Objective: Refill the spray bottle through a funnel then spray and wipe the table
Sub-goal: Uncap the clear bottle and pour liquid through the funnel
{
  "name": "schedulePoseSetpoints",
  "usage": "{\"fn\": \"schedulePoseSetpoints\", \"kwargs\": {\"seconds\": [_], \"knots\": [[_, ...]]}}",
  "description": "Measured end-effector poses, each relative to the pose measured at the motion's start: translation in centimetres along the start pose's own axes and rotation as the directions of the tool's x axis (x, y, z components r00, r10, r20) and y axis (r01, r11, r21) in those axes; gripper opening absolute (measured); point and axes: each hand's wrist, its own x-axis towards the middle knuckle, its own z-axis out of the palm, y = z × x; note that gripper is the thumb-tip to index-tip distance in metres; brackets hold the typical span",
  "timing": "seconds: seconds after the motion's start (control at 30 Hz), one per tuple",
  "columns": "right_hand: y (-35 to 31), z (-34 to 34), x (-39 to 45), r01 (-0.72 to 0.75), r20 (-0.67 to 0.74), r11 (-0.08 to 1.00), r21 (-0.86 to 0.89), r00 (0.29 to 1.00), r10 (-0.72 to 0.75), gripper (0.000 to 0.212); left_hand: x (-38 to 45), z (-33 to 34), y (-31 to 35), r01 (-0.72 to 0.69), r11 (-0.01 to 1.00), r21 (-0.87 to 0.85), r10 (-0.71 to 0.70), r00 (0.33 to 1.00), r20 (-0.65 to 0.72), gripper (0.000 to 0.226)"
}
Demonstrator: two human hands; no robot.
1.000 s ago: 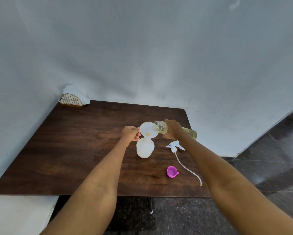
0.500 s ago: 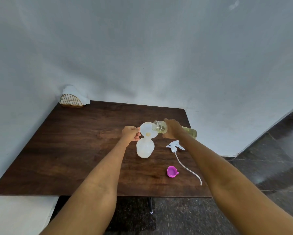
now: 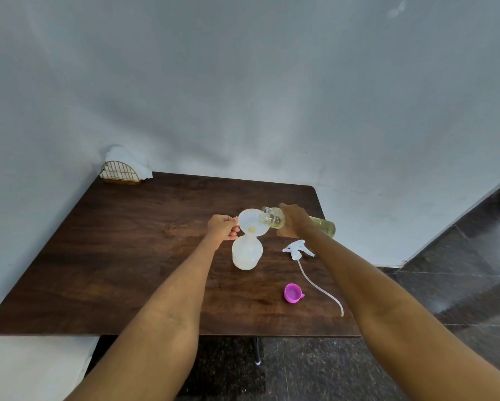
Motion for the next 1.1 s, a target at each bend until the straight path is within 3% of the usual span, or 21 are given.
{"fn": "schedulePoseSetpoints", "kwargs": {"seconds": [1.1], "knots": [[-0.12,-0.16,0.63,0.003,-0.002,1.0,-0.011,1.0,-0.003,0.047,0.29,-0.02,0.31,0.009,1.0,-0.022,-0.008,1.0,0.007,0.022]]}}
